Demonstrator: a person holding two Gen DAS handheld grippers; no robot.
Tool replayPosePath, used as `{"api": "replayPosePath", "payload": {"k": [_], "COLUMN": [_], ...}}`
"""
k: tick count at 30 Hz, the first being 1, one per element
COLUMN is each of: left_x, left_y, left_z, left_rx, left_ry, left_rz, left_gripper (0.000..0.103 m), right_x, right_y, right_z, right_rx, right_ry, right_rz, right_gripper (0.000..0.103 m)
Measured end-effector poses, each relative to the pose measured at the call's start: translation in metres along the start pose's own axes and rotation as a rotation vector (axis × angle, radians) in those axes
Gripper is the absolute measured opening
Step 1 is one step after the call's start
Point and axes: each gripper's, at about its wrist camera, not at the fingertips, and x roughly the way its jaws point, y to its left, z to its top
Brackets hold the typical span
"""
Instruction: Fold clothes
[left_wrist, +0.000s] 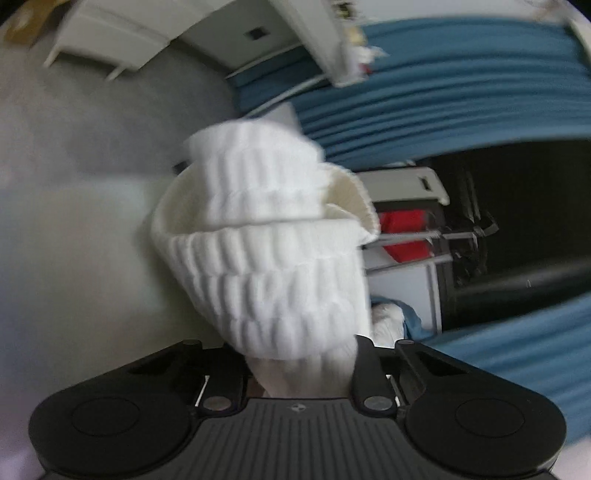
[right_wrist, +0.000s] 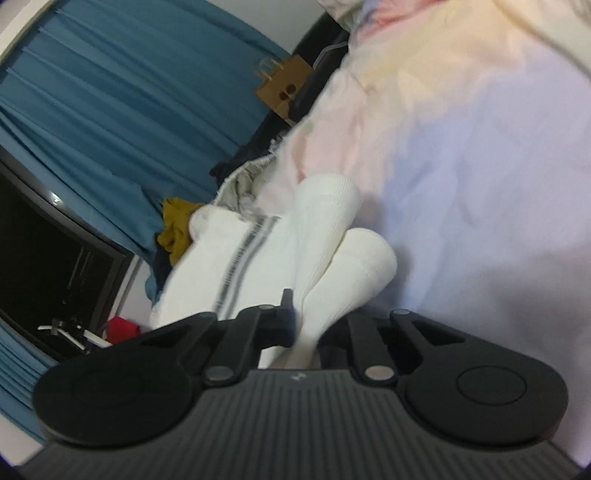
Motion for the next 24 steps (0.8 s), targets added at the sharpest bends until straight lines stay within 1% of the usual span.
{"api": "replayPosePath", "payload": {"k": [3,5,6,7,9,11,14,17,20,22,24], "left_x": [-0.031,-0.049,-0.057,-0.065,-0.083,-0.105,-0.140,-0.166,-0.181,-0.185,-0.187], "left_y": [-0.009,-0.015,-0.015,-0.012,-0.004,0.000,0.005,0.013,0.028,0.040,0.044], "left_z": [0.004,0.002,0.001,0.003,0.003,0.003,0.002,-0.001,-0.008,-0.017,-0.028], "left_rx": [0.029,0.085,0.093,0.074,0.047,0.055,0.102,0.161,0.199,0.269,0.293], "left_ry": [-0.013,-0.031,-0.030,-0.018,0.002,0.011,0.025,0.046,0.072,0.088,0.091], "left_rz": [-0.045,-0.038,-0.032,-0.022,0.005,0.034,0.072,0.127,0.173,0.207,0.217], "left_gripper": [0.016,0.016,0.016,0.016,0.016,0.016,0.016,0.016,0.017,0.018,0.020], "right_x": [-0.028,-0.049,-0.059,-0.069,-0.086,-0.106,-0.133,-0.155,-0.161,-0.163,-0.161], "right_y": [0.007,0.004,0.003,-0.001,-0.013,-0.023,-0.030,-0.037,-0.051,-0.064,-0.067], "right_z": [0.006,0.007,0.008,0.009,0.010,0.009,0.009,0.011,0.009,0.006,0.004], "right_rx": [-0.010,-0.008,-0.008,0.001,0.059,0.106,0.129,0.148,0.146,0.161,0.149], "right_ry": [0.001,0.012,0.017,0.026,0.052,0.077,0.104,0.126,0.146,0.160,0.160], "right_rz": [0.003,-0.015,-0.029,-0.042,-0.064,-0.074,-0.079,-0.081,-0.122,-0.148,-0.151], "right_gripper": [0.011,0.011,0.011,0.011,0.011,0.011,0.011,0.011,0.011,0.011,0.011]}}
